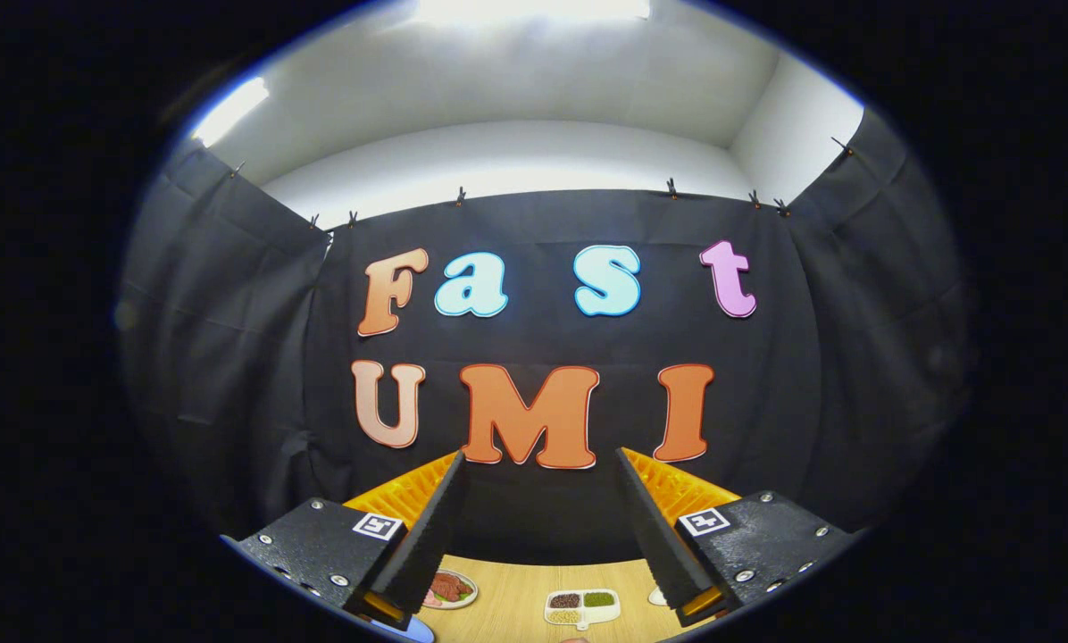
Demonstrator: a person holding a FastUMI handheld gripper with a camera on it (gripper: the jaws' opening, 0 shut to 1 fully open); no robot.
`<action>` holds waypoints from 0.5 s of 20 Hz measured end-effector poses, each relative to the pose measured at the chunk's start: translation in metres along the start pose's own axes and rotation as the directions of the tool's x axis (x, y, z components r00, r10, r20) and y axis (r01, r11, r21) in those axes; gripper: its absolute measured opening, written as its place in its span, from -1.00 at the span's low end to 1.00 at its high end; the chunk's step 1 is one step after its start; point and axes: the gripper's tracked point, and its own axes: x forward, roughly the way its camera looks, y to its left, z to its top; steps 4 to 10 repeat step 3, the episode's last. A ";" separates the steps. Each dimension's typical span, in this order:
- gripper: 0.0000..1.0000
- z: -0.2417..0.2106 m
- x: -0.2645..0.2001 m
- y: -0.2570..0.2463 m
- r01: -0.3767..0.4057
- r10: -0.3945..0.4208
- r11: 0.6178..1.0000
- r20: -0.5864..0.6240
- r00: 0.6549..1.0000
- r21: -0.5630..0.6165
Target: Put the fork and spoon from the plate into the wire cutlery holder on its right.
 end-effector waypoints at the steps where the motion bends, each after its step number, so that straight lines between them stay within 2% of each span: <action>1: 0.93 0.000 0.001 0.002 -0.004 0.004 1.000 0.007 1.000 0.000; 10: 0.93 -0.001 0.001 0.006 -0.014 0.014 1.000 0.011 1.000 -0.006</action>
